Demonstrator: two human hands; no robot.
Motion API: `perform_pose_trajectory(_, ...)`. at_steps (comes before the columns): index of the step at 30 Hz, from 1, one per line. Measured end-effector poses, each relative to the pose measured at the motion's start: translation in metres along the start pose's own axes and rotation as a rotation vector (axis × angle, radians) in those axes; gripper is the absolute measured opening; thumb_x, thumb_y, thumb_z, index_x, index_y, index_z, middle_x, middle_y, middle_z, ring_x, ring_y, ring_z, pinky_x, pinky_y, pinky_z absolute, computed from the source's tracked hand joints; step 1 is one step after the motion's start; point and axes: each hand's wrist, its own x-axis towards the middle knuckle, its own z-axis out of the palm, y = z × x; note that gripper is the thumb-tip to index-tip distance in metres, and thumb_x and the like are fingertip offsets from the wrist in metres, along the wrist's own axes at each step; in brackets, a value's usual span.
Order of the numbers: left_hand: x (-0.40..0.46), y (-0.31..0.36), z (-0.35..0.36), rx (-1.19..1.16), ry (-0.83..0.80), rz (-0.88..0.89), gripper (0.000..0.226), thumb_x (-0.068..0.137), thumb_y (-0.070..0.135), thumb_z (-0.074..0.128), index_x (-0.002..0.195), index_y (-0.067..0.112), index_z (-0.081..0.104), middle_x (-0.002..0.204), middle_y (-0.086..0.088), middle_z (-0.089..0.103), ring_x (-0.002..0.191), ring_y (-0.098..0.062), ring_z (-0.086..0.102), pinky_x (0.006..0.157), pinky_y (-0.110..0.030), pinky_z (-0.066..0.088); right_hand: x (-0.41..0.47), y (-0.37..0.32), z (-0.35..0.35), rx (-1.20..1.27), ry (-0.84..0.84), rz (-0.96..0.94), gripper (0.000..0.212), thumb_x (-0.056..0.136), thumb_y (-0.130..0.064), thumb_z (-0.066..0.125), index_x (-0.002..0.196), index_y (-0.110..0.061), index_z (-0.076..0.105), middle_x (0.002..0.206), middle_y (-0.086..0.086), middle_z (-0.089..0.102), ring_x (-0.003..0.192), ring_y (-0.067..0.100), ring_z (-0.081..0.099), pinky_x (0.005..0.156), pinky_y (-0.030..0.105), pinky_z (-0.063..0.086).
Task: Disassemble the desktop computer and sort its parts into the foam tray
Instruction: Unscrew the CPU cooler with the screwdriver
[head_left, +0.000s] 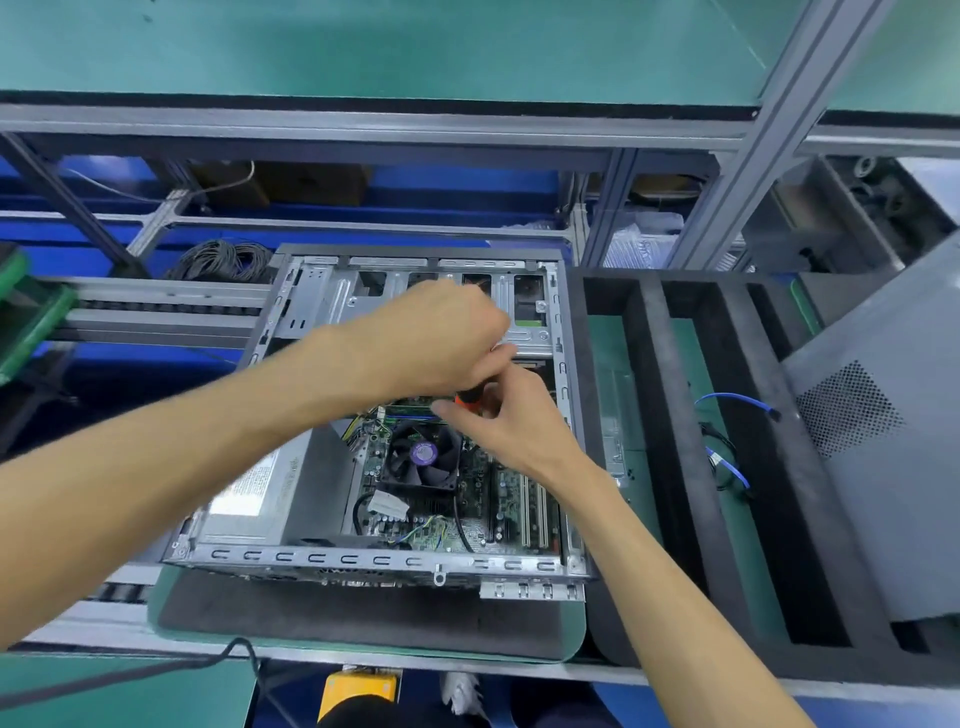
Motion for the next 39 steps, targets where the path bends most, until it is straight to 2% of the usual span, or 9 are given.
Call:
perform_pose_trajectory(5,0.013,0.011,0.002,-0.333,-0.138,-0.314,0.073,0.092,0.074,0.023,0.06,0.014,0.047,0.056,-0.007,0.059,0.055,-0.029,0.06,0.053,-0.031,0.042,-0.002,-0.001,-0.001,0.0,0.1,0.047,0.036,0.087,-0.041,0.067,0.063,-0.027,0.044,0.05,-0.013,0.053,0.048,0.01,0.045,0.047,0.032,0.03)
perform_pose_trajectory(8,-0.008,-0.023,0.021,-0.897,-0.425,-0.378,0.089,0.063,0.098,0.037,0.105,0.022,0.058,0.074,-0.004,0.076,0.065,-0.019,0.073,0.054,-0.029,0.055,-0.006,0.003,-0.007,0.131,0.338,0.118,0.021,0.092,-0.028,0.067,0.073,-0.024,0.058,0.058,-0.016,0.059,0.053,0.005,0.051,0.051,0.022,0.038)
perform_pose_trajectory(12,-0.054,-0.006,0.099,-0.287,-0.549,-0.097,0.116,0.063,0.075,0.074,0.152,0.02,0.023,0.142,-0.003,0.048,0.129,-0.022,0.048,0.108,-0.037,0.038,-0.004,-0.001,-0.013,0.467,0.558,0.207,0.013,0.094,-0.016,0.063,0.085,-0.009,0.068,0.071,-0.006,0.07,0.068,0.003,0.061,0.065,0.02,0.048)
perform_pose_trajectory(16,-0.064,-0.005,0.128,-0.296,-0.364,-0.079,0.104,0.057,0.069,0.078,0.138,0.017,0.039,0.121,0.001,0.058,0.111,-0.022,0.056,0.09,-0.035,0.047,-0.005,-0.001,-0.009,0.432,0.507,0.207,0.016,0.094,-0.022,0.063,0.081,-0.012,0.066,0.077,0.015,0.068,0.067,0.014,0.058,0.068,0.036,0.05)
perform_pose_trajectory(21,-0.062,-0.036,0.092,-0.41,-0.169,-0.221,0.094,0.048,0.081,0.072,0.117,0.028,0.039,0.087,0.001,0.054,0.076,-0.016,0.05,0.057,-0.024,0.036,-0.005,-0.004,-0.012,0.503,0.505,0.151,0.011,0.09,-0.015,0.064,0.081,-0.01,0.067,0.075,-0.006,0.069,0.073,0.008,0.061,0.07,0.023,0.05)
perform_pose_trajectory(25,-0.07,-0.044,0.078,-0.584,-0.285,-0.295,0.1,0.054,0.067,0.085,0.13,0.019,0.04,0.082,0.013,0.041,0.073,-0.008,0.047,0.063,-0.018,0.035,-0.007,-0.007,-0.016,0.631,0.556,0.11,0.014,0.088,-0.022,0.063,0.075,-0.025,0.067,0.08,0.001,0.068,0.065,0.011,0.054,0.064,0.025,0.043)
perform_pose_trajectory(29,-0.081,-0.037,0.067,-0.497,-0.24,-0.248,0.117,0.057,0.067,0.083,0.149,0.025,0.024,0.137,0.008,0.027,0.109,-0.019,0.055,0.096,-0.034,0.049,-0.007,-0.007,-0.016,0.691,0.598,0.155,0.024,0.093,-0.032,0.061,0.089,-0.009,0.068,0.062,-0.007,0.058,0.045,0.011,0.042,0.047,0.024,0.038)
perform_pose_trajectory(32,-0.081,-0.03,0.042,-0.383,-0.239,-0.229,0.116,0.057,0.074,0.077,0.149,0.031,0.019,0.14,0.007,0.031,0.116,-0.02,0.053,0.092,-0.037,0.051,-0.01,-0.011,-0.021,0.75,0.647,0.175,0.033,0.095,-0.035,0.06,0.087,-0.003,0.065,0.057,-0.01,0.052,0.042,0.009,0.039,0.04,0.024,0.035)
perform_pose_trajectory(39,-0.055,-0.026,-0.021,0.258,-0.46,-0.111,0.091,0.055,0.073,0.074,0.131,0.032,0.044,0.117,0.003,0.044,0.112,-0.021,0.046,0.086,-0.035,0.037,-0.013,-0.027,-0.05,0.771,0.791,0.226,0.046,0.093,-0.043,0.059,0.05,-0.027,0.064,0.057,-0.005,0.056,0.058,0.01,0.053,0.075,0.035,0.052)
